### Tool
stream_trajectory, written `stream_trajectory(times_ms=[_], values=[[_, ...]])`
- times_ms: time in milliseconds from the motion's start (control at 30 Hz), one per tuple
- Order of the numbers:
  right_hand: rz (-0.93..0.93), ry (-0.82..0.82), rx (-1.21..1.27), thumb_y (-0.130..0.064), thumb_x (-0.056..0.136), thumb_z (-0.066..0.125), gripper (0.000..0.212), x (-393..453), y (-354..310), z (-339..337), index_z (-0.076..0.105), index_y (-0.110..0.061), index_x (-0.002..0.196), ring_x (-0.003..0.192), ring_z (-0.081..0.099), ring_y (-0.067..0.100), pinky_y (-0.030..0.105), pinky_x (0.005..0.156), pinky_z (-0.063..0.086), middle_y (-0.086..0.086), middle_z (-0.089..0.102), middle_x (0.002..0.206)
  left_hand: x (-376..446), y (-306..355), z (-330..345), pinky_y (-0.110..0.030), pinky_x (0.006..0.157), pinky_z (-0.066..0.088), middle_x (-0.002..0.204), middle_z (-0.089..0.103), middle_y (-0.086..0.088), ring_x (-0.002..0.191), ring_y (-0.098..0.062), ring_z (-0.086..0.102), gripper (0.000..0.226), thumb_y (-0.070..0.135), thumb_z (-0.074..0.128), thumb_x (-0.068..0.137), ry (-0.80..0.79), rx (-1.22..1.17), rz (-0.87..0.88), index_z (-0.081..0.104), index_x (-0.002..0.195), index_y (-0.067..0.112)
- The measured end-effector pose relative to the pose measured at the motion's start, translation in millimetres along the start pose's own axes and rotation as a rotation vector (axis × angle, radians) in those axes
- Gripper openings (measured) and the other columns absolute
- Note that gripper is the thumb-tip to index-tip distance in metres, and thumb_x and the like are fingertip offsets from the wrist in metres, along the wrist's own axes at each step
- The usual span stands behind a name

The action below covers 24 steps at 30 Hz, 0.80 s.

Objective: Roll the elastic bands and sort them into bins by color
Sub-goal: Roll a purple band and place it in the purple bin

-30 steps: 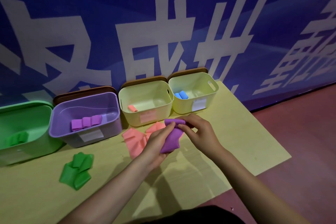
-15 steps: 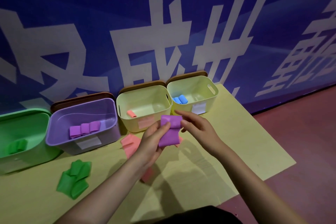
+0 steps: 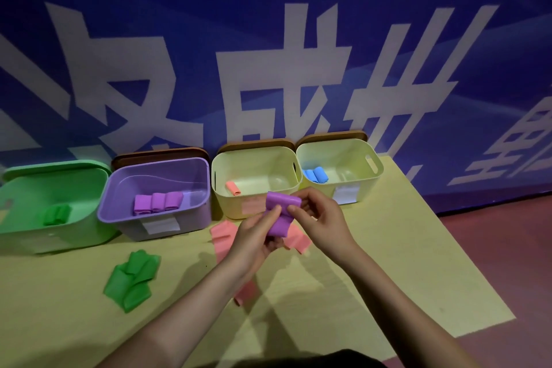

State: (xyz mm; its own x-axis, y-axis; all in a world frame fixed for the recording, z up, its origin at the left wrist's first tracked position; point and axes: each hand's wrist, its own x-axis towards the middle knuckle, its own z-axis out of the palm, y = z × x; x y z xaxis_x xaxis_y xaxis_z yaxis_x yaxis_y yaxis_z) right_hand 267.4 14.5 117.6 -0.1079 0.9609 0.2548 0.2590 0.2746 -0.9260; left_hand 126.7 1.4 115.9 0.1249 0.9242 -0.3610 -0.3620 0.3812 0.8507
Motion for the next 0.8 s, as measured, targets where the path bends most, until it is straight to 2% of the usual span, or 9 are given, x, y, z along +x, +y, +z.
stream_trajectory(times_ms=[67,133,300,400,467,533,600,700,800], values=[[-0.054,0.002,-0.05,-0.013,0.084,0.064,0.018,-0.7,1.4,0.5,0.063,-0.03,0.089,0.07,0.054,0.005,0.015,0.066,0.043,-0.013,0.063,0.079,-0.6,-2.2,-1.2,-0.017,0.041,0.037,0.053,0.047,0.002,0.042,-0.009,0.041,0.019,0.019,0.051,0.097,-0.005,-0.001,-0.029,0.06,0.094,0.003],[-0.117,0.001,-0.138,-0.013,0.085,0.064,0.015,-2.2,5.7,-1.5,0.065,-0.024,0.094,0.073,0.055,0.008,0.017,0.068,0.044,-0.008,0.063,0.084,-0.9,-2.0,-0.7,-0.017,0.041,0.037,0.052,0.05,0.002,0.042,-0.009,0.044,0.017,0.016,0.049,0.097,-0.017,-0.02,-0.036,0.059,0.094,0.003],[-0.276,-0.029,-0.447,-0.017,0.087,0.059,0.023,-5.3,11.5,-11.5,0.068,-0.014,0.109,0.076,0.051,0.007,0.02,0.071,0.044,-0.008,0.054,0.084,-0.1,7.2,1.0,-0.023,0.048,0.045,0.058,0.06,-0.012,0.051,-0.017,0.052,0.035,0.019,0.032,0.097,-0.103,-0.134,-0.125,0.06,0.089,-0.001],[-0.373,-0.112,-0.593,-0.018,0.089,0.056,0.028,-2.2,7.5,-17.2,0.068,-0.016,0.114,0.084,0.052,0.014,0.025,0.074,0.044,-0.001,0.056,0.089,0.3,8.8,0.8,-0.024,0.049,0.046,0.064,0.06,-0.016,0.052,-0.018,0.052,0.048,0.031,0.033,0.1,-0.131,-0.107,-0.128,0.066,0.086,0.0],[-0.397,-0.205,-0.595,-0.013,0.088,0.055,0.034,-1.4,2.7,-20.2,0.066,-0.016,0.12,0.092,0.053,0.014,0.021,0.081,0.042,0.0,0.056,0.097,0.0,8.4,0.5,-0.021,0.049,0.046,0.064,0.061,-0.013,0.052,-0.015,0.052,0.04,0.027,0.039,0.1,-0.113,-0.082,-0.1,0.067,0.085,0.003],[-0.329,-0.251,-0.465,-0.014,0.087,0.046,0.04,-3.8,-0.8,-20.6,0.065,-0.016,0.123,0.104,0.051,0.012,0.019,0.092,0.039,-0.002,0.055,0.108,0.0,10.0,-0.8,-0.019,0.05,0.045,0.062,0.061,-0.01,0.051,-0.012,0.052,0.027,0.018,0.041,0.099,-0.101,-0.095,-0.063,0.062,0.091,0.002],[-0.187,-0.209,-0.228,-0.019,0.088,0.043,0.04,-7.5,-2.7,-17.8,0.066,-0.016,0.12,0.112,0.051,0.011,0.024,0.099,0.04,-0.002,0.055,0.114,-0.6,11.8,-2.0,-0.018,0.05,0.045,0.061,0.062,-0.009,0.05,-0.01,0.053,0.021,0.011,0.041,0.099,-0.11,-0.093,-0.018,0.059,0.096,0.001],[0.014,-0.004,0.048,-0.017,0.094,0.053,0.028,-11.0,-7.5,-7.9,0.063,-0.025,0.119,0.106,0.057,0.01,0.034,0.093,0.049,0.0,0.06,0.111,-4.4,13.2,0.0,-0.017,0.052,0.046,0.065,0.066,-0.007,0.052,-0.008,0.057,0.019,0.004,0.039,0.098,-0.15,-0.046,0.051,0.059,0.101,0.002],[0.146,0.057,0.057,-0.015,0.092,0.062,0.023,-11.4,-10.6,-2.2,0.064,-0.032,0.107,0.09,0.059,0.004,0.029,0.083,0.05,-0.003,0.062,0.099,-4.7,10.4,2.4,-0.016,0.053,0.044,0.068,0.067,-0.003,0.054,-0.006,0.058,0.022,0.001,0.038,0.099,-0.178,0.027,0.117,0.059,0.104,0.005]])
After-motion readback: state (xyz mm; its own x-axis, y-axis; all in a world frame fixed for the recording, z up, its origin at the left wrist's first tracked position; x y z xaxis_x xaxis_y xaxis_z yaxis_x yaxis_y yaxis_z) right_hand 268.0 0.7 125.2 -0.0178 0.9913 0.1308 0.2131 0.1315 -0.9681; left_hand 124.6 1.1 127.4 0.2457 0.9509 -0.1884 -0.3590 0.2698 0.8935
